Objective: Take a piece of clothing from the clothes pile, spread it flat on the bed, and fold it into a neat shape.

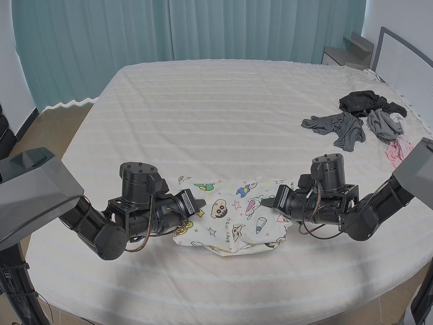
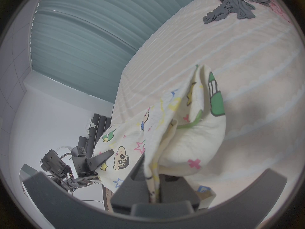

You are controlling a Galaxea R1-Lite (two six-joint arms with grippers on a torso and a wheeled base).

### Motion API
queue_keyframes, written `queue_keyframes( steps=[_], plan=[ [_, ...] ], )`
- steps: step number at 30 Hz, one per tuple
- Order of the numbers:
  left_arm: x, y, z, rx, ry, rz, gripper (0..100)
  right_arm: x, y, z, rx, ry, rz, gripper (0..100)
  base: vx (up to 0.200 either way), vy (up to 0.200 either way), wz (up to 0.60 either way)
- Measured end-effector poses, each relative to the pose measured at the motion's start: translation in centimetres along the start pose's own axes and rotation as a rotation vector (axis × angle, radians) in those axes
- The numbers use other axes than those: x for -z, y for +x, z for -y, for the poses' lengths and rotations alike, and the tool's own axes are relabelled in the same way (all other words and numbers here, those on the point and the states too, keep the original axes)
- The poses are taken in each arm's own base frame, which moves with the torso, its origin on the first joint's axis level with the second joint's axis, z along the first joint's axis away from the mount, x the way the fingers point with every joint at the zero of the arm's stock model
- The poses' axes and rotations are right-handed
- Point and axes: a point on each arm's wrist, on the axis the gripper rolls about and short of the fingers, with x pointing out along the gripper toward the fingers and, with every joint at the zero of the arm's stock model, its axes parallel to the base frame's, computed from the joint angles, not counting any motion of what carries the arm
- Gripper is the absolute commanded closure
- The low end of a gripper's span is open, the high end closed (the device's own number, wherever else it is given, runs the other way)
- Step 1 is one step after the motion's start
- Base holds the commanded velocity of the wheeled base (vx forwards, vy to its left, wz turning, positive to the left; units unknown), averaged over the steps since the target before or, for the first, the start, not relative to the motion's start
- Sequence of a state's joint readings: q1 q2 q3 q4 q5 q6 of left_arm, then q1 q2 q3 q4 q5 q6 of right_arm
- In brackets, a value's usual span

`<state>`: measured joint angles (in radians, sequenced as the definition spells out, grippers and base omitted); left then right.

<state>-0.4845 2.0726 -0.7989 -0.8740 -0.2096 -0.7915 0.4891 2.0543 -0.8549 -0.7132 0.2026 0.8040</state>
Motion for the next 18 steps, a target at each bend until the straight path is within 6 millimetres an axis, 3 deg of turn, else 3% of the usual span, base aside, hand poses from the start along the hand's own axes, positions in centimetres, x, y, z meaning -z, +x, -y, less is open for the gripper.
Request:
queue_keyframes(
  steps=[18],
  plan=[
    [1.5,0.5,1.3,0.011,-0.004,-0.022,100,-0.8,-1.1,2.1,0.059,0.02,0.021,100,0.0,-0.2,0.0]
  ],
)
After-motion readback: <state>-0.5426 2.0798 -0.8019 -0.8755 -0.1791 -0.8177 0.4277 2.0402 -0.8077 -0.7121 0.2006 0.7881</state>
